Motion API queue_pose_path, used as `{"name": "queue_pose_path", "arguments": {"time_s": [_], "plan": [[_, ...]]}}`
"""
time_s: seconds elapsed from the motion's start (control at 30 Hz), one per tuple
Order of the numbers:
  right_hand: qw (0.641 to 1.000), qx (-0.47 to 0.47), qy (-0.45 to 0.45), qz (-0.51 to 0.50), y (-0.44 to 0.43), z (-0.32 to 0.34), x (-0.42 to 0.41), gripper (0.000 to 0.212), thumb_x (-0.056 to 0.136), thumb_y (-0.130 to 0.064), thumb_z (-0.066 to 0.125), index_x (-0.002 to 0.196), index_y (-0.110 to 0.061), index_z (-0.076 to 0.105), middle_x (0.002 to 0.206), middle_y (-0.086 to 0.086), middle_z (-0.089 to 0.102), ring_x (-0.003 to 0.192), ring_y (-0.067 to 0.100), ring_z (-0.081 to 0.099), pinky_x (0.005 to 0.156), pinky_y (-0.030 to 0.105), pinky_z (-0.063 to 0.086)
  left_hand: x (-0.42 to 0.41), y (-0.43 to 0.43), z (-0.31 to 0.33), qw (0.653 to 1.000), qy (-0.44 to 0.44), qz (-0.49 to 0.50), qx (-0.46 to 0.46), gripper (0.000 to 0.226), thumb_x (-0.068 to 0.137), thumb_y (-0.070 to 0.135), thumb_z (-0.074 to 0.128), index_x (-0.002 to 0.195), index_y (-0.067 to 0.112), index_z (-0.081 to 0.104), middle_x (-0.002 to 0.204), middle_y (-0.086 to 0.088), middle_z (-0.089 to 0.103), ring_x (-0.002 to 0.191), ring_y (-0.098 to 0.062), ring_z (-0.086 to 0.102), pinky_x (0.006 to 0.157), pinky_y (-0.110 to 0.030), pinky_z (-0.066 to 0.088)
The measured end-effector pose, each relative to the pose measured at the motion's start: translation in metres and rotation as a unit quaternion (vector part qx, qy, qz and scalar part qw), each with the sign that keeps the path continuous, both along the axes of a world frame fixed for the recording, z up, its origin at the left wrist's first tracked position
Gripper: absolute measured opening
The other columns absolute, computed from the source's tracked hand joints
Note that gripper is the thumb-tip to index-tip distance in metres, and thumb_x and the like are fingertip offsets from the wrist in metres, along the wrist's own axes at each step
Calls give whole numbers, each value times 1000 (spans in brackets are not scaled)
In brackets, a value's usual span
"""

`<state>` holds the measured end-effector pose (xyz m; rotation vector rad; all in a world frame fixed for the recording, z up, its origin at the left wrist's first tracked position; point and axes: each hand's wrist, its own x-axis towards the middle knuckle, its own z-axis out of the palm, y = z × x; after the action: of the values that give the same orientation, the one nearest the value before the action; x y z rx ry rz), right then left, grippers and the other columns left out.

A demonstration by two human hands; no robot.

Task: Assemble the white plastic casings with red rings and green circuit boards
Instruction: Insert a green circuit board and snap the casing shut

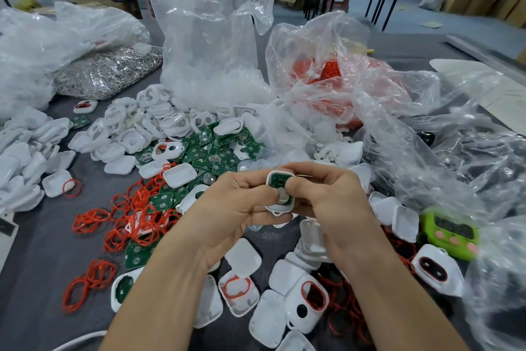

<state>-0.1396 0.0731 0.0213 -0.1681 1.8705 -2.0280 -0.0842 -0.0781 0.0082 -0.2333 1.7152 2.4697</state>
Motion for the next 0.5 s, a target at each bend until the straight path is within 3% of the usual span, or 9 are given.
{"name": "queue_pose_path", "arguments": {"time_s": [0.33, 0.5], "plan": [[999, 18, -23, -18, -3, -3, 2, 23, 88, 8, 65, 89, -9, 81, 81, 15, 79, 69, 24, 76, 58, 29, 60, 0, -2, -3, 1000, 0, -16, -5, 33, 97, -8, 54, 115, 8, 77, 110, -25, 74, 105, -37, 73, 79, -29, 62], [998, 56, 32, -18, -4, -6, 3, 9, 84, -9, 80, 84, -18, 82, 80, 10, 79, 77, 29, 77, 76, 48, 65, -2, 0, -3, 999, 8, -31, -29, 36, 96, -9, 53, 115, 8, 77, 109, -19, 76, 100, -28, 75, 82, -30, 61]]}}
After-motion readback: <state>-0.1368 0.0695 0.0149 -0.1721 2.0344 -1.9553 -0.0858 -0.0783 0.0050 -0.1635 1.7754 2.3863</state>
